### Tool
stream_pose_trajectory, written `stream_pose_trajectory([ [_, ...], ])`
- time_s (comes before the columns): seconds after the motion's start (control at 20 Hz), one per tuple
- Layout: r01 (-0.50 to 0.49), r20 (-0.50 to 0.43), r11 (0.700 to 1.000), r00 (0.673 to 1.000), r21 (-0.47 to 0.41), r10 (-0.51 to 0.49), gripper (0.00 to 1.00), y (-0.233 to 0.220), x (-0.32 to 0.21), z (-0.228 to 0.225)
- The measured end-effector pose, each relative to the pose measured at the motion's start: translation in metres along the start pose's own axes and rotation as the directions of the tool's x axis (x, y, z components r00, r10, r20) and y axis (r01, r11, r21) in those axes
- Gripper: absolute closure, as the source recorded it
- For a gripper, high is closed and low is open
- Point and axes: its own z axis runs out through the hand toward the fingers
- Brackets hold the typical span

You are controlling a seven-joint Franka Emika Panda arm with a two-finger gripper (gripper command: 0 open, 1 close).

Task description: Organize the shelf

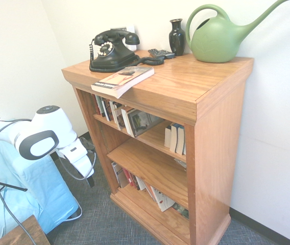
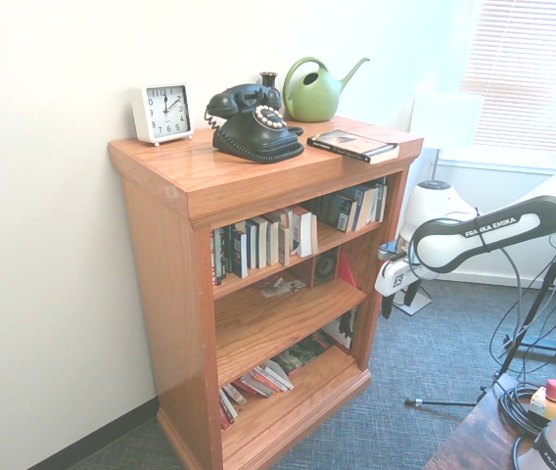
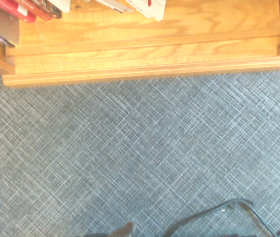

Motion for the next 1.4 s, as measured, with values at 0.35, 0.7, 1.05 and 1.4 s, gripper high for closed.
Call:
stream_pose_trajectory([
  [0.35,0.083,-0.178,0.994,0.979,-0.075,-0.095,0.00,-0.006,0.009,-0.023],
  [0.7,0.138,-0.502,0.970,0.836,-0.201,-0.223,0.00,-0.006,0.003,-0.124],
  [1.05,0.111,-0.734,0.925,0.578,-0.362,-0.357,0.00,-0.009,-0.008,-0.180],
  [1.4,0.070,-0.832,0.866,0.248,-0.495,-0.496,0.00,-0.033,-0.024,-0.201],
])
